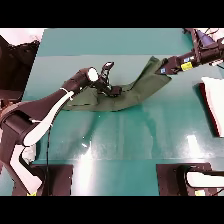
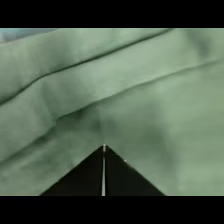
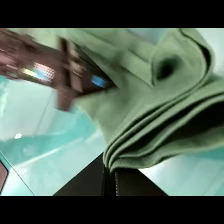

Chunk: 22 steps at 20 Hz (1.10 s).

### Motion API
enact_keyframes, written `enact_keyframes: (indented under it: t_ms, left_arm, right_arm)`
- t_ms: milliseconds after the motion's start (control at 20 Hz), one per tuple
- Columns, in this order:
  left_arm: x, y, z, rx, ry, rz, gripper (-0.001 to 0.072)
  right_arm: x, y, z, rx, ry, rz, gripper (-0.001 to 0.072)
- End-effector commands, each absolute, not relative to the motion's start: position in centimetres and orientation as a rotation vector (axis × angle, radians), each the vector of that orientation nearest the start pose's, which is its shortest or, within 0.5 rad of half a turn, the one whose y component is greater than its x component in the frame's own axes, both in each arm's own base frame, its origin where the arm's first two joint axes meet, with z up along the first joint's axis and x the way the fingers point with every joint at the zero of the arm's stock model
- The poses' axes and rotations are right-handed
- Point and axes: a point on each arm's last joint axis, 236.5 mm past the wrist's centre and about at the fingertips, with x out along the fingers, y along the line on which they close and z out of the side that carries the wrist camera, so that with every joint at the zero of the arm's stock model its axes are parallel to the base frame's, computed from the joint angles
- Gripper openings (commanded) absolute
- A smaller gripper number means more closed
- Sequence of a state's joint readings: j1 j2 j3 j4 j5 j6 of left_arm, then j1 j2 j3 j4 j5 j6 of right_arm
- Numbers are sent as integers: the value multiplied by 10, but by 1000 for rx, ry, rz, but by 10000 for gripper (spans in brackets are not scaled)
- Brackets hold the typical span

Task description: Fold the shirts.

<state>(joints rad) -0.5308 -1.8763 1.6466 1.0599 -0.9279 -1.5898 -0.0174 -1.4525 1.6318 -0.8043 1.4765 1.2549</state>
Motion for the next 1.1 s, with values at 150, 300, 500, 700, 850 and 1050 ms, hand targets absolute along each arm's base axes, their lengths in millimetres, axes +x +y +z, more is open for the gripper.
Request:
enact_keyframes:
  t_ms: [150, 300, 500, 700, 850, 1050]
  left_arm:
    - [421, -351, -66, -120, 1321, -628, 24]
    - [426, -352, -49, -101, 1299, -655, 25]
    - [451, -328, 0, -57, 1259, -655, 25]
    - [489, -250, 61, 74, 1179, -503, 24]
    - [503, -172, 119, 121, 1070, -331, 25]
    - [486, -86, 192, 105, 975, -171, 26]
  right_arm:
    - [402, 215, 208, 213, 951, 863, 14]
    - [395, 229, 210, 198, 950, 893, 15]
    - [393, 253, 217, 189, 906, 924, 15]
    - [394, 291, 218, 186, 857, 965, 14]
    - [395, 329, 209, 158, 868, 1031, 14]
    - [407, 391, 196, 140, 833, 1102, 14]
